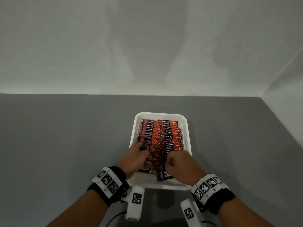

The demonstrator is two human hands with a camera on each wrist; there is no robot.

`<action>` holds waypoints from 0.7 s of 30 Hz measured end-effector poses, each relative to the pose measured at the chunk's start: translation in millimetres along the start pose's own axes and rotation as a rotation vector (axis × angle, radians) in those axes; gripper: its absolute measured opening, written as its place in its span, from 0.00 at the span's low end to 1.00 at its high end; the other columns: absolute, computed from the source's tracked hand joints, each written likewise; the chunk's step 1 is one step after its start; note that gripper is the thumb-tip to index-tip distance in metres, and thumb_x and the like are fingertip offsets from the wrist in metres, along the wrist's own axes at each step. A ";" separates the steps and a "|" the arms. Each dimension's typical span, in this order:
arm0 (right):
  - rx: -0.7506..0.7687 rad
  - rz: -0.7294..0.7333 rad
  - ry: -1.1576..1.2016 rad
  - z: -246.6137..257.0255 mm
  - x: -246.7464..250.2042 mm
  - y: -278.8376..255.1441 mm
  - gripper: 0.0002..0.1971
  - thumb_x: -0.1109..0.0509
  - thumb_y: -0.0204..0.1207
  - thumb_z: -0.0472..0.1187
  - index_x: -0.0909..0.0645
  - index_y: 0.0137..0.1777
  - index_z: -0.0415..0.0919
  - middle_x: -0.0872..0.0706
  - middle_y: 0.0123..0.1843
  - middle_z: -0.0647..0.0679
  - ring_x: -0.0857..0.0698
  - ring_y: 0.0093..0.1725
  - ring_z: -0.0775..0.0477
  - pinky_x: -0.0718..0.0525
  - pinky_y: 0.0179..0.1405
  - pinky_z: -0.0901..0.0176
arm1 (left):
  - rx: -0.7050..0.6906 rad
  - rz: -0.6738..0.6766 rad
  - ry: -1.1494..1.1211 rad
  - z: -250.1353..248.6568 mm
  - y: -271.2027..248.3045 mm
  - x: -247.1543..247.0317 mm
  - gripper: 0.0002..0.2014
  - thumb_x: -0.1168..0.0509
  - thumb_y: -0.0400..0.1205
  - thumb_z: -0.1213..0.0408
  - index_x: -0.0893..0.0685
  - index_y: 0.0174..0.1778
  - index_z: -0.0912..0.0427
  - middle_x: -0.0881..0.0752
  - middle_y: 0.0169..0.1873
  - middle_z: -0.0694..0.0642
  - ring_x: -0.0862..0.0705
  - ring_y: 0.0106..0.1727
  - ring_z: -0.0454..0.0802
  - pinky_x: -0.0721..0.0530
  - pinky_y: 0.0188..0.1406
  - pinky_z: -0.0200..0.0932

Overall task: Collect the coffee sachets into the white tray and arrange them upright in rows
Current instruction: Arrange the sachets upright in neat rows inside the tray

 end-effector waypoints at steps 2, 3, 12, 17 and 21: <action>-0.029 -0.063 0.193 4.8 12.3 1.1 0.06 0.26 0.78 0.41 0.17 0.40 0.49 0.13 0.39 0.57 0.15 0.37 0.59 0.17 0.39 0.68 | -0.018 -0.002 -0.120 -3.5 -3.7 -0.2 0.11 0.37 0.82 0.78 0.13 0.58 0.68 0.09 0.51 0.69 0.10 0.50 0.62 0.13 0.61 0.69; -0.041 -0.091 0.296 9.2 18.2 1.3 0.04 0.25 0.78 0.40 0.16 0.43 0.49 0.12 0.39 0.56 0.14 0.38 0.60 0.17 0.39 0.69 | -0.037 -0.004 -0.169 -5.6 -5.9 -1.1 0.11 0.34 0.83 0.77 0.13 0.59 0.66 0.08 0.51 0.67 0.09 0.52 0.63 0.13 0.61 0.70; -0.076 -0.104 0.706 30.4 32.5 5.6 0.13 0.19 0.71 0.29 0.13 0.50 0.45 0.07 0.41 0.48 0.08 0.41 0.52 0.09 0.46 0.58 | -0.104 0.038 -0.459 -20.5 -8.4 -13.3 0.18 0.29 0.81 0.78 0.16 0.67 0.68 0.11 0.59 0.71 0.10 0.55 0.70 0.11 0.57 0.64; -0.054 -0.127 0.678 28.4 40.7 5.2 0.08 0.20 0.72 0.29 0.11 0.46 0.42 0.08 0.41 0.50 0.09 0.43 0.50 0.09 0.48 0.58 | -0.094 -0.045 -0.509 -22.0 -8.6 -5.8 0.16 0.31 0.82 0.77 0.16 0.66 0.70 0.11 0.58 0.73 0.10 0.55 0.72 0.09 0.52 0.64; -0.038 -0.095 0.628 30.6 38.2 6.9 0.11 0.18 0.71 0.31 0.12 0.45 0.47 0.07 0.39 0.50 0.08 0.39 0.53 0.11 0.43 0.65 | -0.111 -0.096 -0.403 -21.4 -8.9 -2.1 0.10 0.28 0.80 0.77 0.13 0.57 0.68 0.08 0.49 0.67 0.11 0.41 0.61 0.13 0.34 0.48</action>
Point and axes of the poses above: each hand's wrist, its own y-axis towards the middle knuckle, its own x-axis out of the back of the hand, z = x × y, the point moved 4 cm from there along y, towards the middle knuckle
